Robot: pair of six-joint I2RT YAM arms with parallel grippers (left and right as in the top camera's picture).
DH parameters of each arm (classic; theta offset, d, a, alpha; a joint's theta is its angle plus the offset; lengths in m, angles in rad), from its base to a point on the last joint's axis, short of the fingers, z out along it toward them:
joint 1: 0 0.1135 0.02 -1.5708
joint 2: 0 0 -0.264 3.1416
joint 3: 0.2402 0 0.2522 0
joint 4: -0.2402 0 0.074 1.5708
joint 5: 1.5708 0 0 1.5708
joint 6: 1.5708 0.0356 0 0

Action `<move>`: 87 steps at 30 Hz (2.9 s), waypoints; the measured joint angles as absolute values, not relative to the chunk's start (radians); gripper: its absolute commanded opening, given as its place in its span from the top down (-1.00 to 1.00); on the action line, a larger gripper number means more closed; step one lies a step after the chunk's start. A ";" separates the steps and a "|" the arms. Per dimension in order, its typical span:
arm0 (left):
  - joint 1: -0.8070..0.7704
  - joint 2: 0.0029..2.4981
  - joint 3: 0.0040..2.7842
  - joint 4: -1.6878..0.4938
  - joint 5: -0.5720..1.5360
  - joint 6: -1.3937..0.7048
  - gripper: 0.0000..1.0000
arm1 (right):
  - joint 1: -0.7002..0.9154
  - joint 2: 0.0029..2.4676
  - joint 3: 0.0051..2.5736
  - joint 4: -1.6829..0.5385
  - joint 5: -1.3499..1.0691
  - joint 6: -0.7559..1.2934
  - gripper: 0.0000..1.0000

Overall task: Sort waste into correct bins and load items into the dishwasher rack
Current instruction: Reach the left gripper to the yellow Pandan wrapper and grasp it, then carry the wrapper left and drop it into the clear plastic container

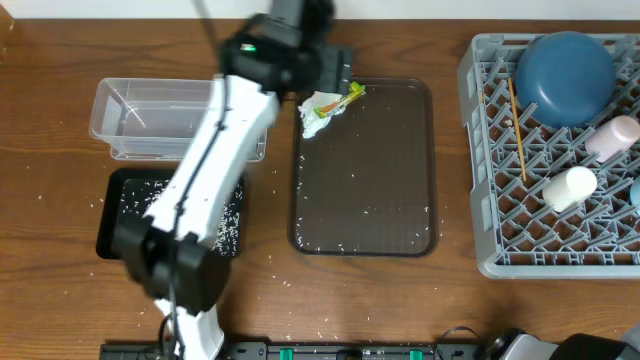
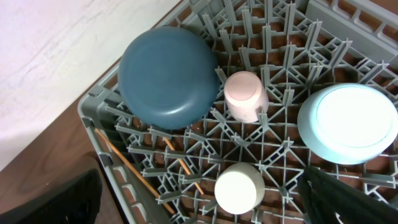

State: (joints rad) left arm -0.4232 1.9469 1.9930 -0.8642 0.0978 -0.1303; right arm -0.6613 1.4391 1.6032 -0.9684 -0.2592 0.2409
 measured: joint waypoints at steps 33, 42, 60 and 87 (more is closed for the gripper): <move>-0.464 2.357 1.993 -0.566 0.018 0.245 -0.63 | -0.661 1.439 1.603 -0.969 -0.257 0.241 -0.98; -0.480 2.374 1.993 -0.538 -0.004 0.312 -0.42 | -0.661 1.439 1.603 -0.968 -0.257 0.241 -0.99; -0.503 2.427 1.993 -0.512 -0.031 0.344 -0.24 | -0.661 1.439 1.603 -0.968 -0.257 0.241 -0.98; -0.542 2.436 1.993 -0.531 -0.037 0.289 0.88 | -0.661 1.439 1.603 -0.968 -0.257 0.241 -0.99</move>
